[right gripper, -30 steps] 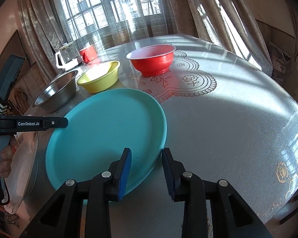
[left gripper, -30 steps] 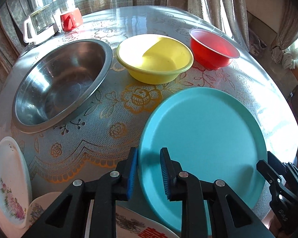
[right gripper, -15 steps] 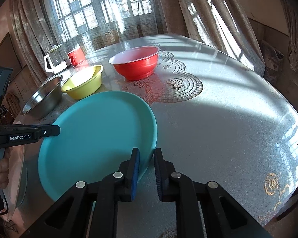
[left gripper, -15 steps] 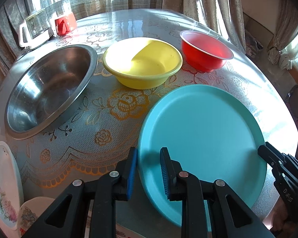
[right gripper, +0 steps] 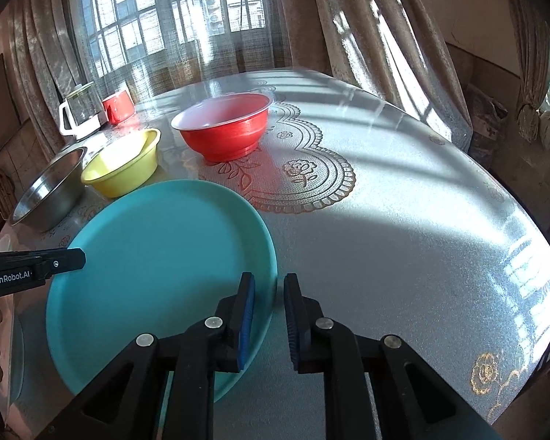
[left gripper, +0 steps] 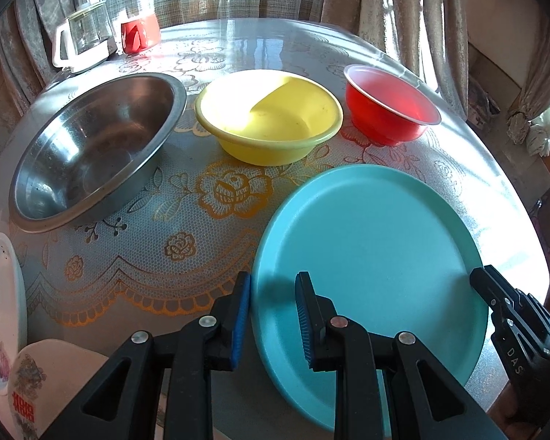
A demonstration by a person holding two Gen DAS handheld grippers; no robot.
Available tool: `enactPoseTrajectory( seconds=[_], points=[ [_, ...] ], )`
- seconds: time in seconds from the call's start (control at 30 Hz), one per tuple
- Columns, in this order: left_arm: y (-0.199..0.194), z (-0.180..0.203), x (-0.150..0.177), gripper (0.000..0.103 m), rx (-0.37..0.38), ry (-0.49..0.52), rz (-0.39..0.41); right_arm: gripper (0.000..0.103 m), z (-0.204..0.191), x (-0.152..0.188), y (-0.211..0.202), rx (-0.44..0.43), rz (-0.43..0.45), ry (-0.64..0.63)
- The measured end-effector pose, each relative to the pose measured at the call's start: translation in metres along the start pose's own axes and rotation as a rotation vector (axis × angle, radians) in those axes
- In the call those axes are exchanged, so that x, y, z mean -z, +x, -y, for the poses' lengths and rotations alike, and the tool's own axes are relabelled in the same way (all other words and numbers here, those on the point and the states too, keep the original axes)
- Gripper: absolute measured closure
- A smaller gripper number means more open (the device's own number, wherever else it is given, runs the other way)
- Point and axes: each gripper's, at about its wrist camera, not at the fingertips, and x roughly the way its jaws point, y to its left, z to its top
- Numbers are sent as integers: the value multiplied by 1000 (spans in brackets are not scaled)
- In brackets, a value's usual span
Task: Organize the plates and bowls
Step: 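Grasp the rim of the teal plate with the right gripper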
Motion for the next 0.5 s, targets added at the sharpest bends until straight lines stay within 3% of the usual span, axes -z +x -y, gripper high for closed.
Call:
enactPoseTrajectory(
  seconds=[0.2,0.33,0.5],
  points=[
    [-5,-3,8,80,4,-40,8,81,1,-2,0,-1,-19,-1],
    [-13,0,14,80,-4,-34,30,71,-5,1,-2,-2,-24,-23],
    [-13,5,19,80,-34,4,28,70,-9,5,-5,7,-15,-39]
  ],
)
